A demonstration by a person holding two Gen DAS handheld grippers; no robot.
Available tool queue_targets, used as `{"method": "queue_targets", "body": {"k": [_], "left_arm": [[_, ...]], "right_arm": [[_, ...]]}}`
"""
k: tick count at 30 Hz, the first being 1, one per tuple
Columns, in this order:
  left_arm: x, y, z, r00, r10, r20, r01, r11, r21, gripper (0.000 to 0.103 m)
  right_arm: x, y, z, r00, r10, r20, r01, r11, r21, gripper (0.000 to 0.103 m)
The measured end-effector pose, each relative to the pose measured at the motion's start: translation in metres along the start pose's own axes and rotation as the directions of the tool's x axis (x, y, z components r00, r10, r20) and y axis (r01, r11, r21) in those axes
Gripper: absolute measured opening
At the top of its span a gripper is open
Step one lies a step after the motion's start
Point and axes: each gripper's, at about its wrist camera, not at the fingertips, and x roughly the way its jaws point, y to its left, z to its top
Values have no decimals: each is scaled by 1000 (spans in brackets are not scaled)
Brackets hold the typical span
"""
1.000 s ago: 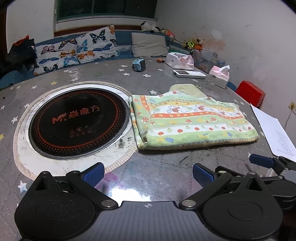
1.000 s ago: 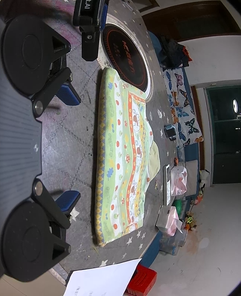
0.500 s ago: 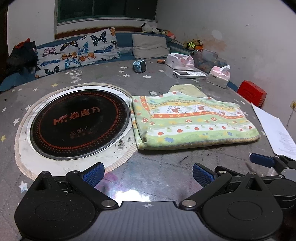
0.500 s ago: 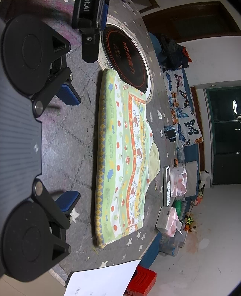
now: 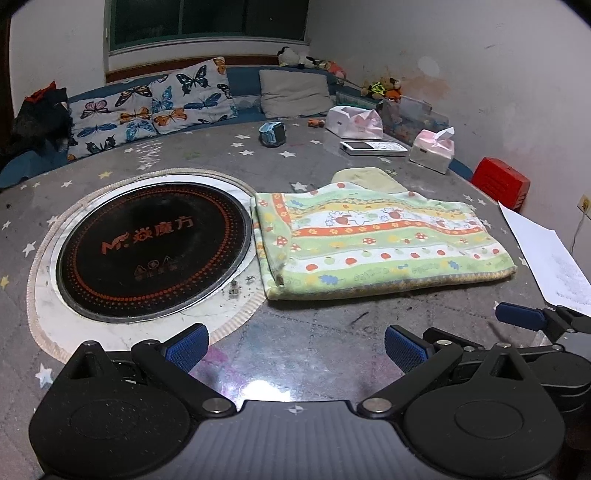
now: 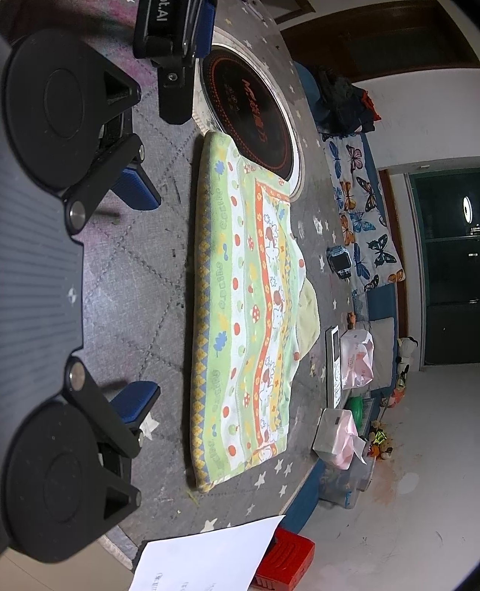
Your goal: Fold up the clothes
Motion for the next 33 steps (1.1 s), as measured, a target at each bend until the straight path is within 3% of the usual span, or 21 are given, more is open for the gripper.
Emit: {"method": "queue_targets", "body": {"k": [11,25,33], "left_arm": [[1,-8,1,999,39,11,-40,998,44,103],[7,-9,1,1000,9,-26,-7,997,76,103],[11,-5,3,999,-18,-50,20,999,43,103]], "right_arm": [[2,-1,0,1000,-6,-1,6,1000,4,100],[3,-4,2,1000,-11,0,11,1000,14,100],[5,-4,3,1000,-15,1,15,1000,19,101]]}}
